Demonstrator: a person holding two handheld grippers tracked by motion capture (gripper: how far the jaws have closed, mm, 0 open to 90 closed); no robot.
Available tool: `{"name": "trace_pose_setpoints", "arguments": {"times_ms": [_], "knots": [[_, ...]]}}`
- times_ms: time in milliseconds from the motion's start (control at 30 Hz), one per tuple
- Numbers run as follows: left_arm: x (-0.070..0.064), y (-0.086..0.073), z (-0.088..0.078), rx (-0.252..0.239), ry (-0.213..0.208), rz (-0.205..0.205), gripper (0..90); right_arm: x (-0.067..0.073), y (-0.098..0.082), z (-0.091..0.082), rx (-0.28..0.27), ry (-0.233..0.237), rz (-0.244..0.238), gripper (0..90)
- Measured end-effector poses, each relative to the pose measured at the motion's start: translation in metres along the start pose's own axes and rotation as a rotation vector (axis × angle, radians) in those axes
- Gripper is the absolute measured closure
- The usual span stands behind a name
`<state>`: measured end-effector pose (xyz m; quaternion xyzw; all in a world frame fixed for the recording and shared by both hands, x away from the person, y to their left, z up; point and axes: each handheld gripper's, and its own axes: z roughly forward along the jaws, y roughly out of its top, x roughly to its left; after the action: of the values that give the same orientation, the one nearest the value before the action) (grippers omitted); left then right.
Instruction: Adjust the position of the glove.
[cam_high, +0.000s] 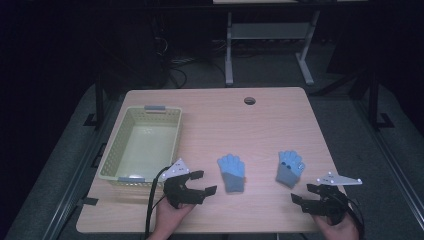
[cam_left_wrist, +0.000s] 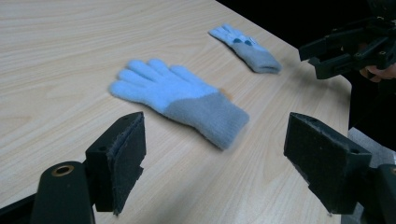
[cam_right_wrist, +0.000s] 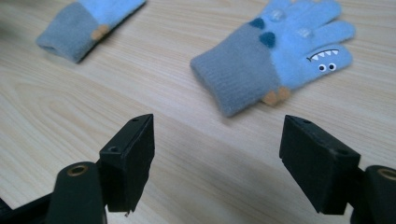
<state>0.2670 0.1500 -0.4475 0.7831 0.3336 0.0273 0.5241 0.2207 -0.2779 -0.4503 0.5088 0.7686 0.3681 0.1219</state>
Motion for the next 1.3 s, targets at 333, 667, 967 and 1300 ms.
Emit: {"name": "trace_pose_setpoints", "arguments": {"times_ms": [333, 667, 967, 1300], "knots": [[-0.001, -0.001, 0.001, 0.003, -0.014, -0.005, 20.6, 0.0, 0.002, 0.001, 0.008, 0.032, 0.007, 25.4], [0.0, -0.001, 0.001, 0.003, -0.012, -0.007, 20.6, 0.004, 0.019, 0.01, 0.038, 0.049, -0.023, 24.9], [-0.001, -0.001, 0.001, 0.001, -0.015, -0.007, 20.7, 0.005, 0.041, 0.014, 0.06, 0.065, -0.058, 24.0], [0.001, -0.002, 0.003, 0.004, -0.018, -0.011, 20.7, -0.001, 0.061, 0.021, 0.105, 0.082, -0.072, 23.3]]}}
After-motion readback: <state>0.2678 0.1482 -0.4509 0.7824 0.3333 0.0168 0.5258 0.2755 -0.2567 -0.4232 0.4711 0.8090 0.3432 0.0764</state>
